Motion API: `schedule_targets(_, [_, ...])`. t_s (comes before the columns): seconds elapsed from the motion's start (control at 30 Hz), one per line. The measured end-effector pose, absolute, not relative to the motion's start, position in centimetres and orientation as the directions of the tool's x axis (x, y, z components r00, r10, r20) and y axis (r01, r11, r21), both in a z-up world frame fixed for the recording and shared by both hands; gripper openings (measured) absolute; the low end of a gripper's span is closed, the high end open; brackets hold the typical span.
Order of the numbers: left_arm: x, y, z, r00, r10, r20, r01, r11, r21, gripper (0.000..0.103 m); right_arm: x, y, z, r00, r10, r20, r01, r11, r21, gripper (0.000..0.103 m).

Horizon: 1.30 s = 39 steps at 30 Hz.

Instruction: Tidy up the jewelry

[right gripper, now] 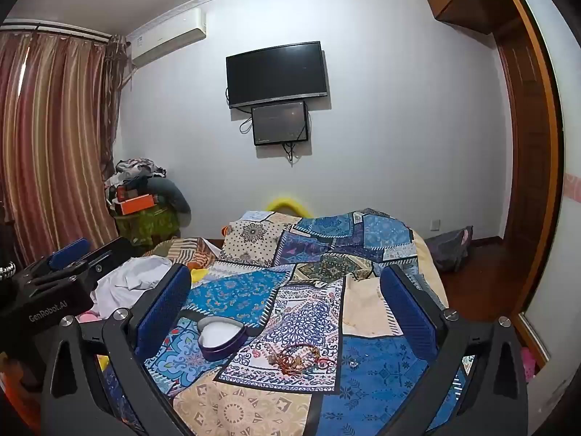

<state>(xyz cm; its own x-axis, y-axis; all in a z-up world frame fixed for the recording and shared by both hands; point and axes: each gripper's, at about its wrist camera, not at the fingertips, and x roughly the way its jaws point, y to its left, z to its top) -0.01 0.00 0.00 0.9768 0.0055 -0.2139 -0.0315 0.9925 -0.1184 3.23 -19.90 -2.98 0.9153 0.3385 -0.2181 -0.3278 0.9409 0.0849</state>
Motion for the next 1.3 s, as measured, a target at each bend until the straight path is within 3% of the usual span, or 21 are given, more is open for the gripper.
schedule_targets(0.23, [0.9,0.0,-0.3,0.963,0.014,-0.268,-0.049,0.991,-0.125,0.103,3.3,-20.1,-3.1,0.912,0.345,-0.221,-0.333,0.939,0.089,0.103])
schedule_targets(1.3, [0.6,0.2,-0.5,0.967,-0.01,-0.253,-0.023,0.991,-0.13,0.103,3.2,-19.2,-3.0,0.911,0.344,-0.227,-0.334,0.939,0.083,0.103])
